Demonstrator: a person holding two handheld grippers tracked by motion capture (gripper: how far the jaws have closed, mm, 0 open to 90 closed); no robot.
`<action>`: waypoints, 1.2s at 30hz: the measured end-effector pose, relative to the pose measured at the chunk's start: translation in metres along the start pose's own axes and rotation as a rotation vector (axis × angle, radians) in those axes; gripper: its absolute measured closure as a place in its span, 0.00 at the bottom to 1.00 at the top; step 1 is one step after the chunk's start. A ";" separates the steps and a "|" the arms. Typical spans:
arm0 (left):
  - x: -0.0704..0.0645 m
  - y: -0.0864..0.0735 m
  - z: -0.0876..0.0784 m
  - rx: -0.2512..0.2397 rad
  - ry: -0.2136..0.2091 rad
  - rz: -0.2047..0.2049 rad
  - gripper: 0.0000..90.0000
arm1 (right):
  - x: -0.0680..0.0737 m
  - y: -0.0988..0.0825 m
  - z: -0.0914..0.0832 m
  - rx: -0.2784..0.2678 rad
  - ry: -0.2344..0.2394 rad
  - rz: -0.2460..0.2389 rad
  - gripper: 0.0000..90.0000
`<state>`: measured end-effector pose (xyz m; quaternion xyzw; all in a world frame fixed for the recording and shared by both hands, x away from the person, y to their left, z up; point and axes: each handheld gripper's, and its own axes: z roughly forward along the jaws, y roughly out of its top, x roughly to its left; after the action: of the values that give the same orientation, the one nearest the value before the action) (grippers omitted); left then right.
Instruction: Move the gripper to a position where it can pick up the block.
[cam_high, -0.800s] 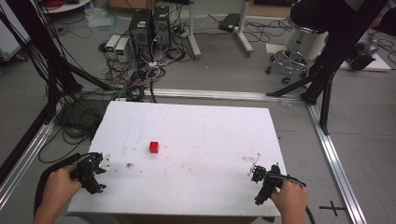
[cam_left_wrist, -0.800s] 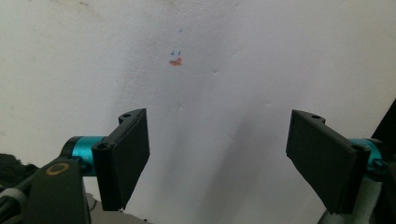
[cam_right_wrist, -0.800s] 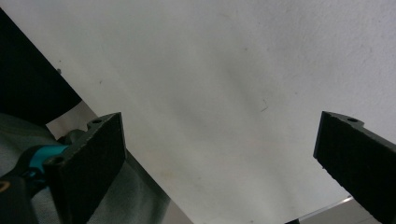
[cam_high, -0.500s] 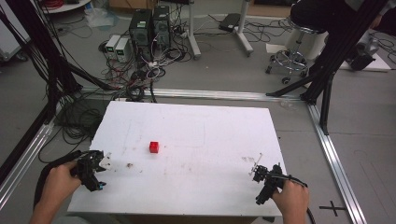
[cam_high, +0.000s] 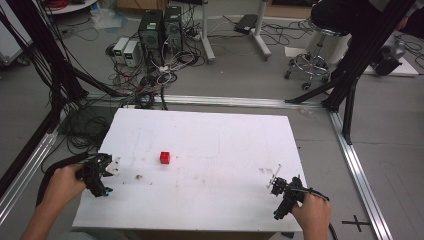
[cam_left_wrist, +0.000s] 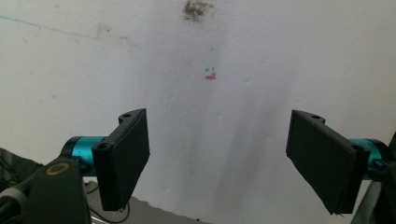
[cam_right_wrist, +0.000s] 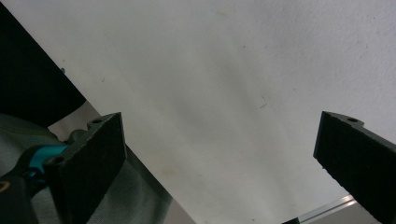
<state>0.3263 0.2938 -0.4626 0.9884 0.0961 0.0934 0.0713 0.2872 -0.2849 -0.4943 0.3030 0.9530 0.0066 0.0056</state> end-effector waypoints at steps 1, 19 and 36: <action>0.000 0.000 0.000 0.000 0.000 0.000 0.24 | 0.000 0.000 -0.001 -0.001 -0.001 0.006 0.02; 0.037 0.027 -0.008 -0.004 -0.033 0.107 0.24 | 0.000 0.000 0.000 -0.006 0.003 -0.002 0.02; 0.064 0.081 -0.003 0.009 -0.058 0.230 0.24 | -0.001 -0.001 0.001 -0.016 0.009 -0.001 0.02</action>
<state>0.4013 0.2287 -0.4355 0.9955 -0.0196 0.0721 0.0584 0.2873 -0.2857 -0.4958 0.3023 0.9531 0.0154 0.0035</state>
